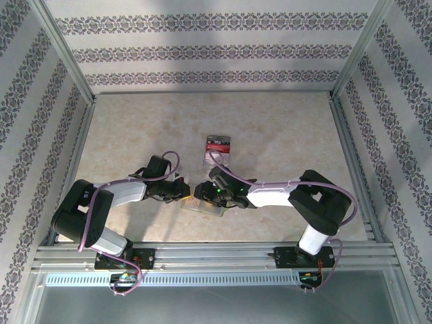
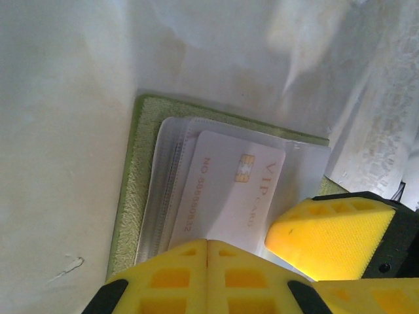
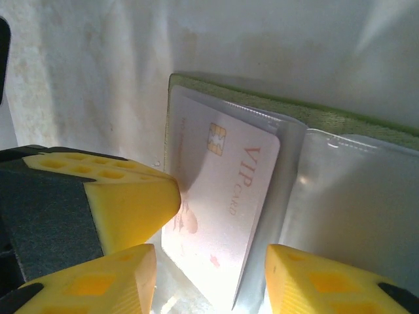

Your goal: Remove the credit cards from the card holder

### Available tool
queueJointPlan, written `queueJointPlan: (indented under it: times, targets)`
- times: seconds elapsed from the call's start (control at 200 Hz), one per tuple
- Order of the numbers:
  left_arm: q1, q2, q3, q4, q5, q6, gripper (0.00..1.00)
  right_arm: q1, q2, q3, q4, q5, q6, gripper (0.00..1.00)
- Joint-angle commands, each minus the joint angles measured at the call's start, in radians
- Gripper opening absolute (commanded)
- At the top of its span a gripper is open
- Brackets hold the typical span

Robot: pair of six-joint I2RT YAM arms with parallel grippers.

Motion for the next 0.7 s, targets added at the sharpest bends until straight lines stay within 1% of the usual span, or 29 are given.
queueJointPlan:
  times: [0.0,0.37,0.535,0.695]
  targets:
    - [0.008,0.016,-0.006,0.008,-0.017,0.026,0.01,0.015,0.025,0.019,0.009,0.021,0.016,0.47]
    - [-0.001,0.035,-0.033,0.033,-0.019,0.011,0.00,0.016,0.040,0.002,0.103,0.000,0.013,0.43]
    - [-0.016,0.049,-0.032,0.053,-0.017,-0.002,0.00,0.015,0.044,-0.005,0.124,-0.001,0.022,0.43]
    - [-0.026,0.053,-0.037,0.060,-0.024,-0.010,0.00,0.012,0.042,-0.049,0.215,0.001,0.064,0.43]
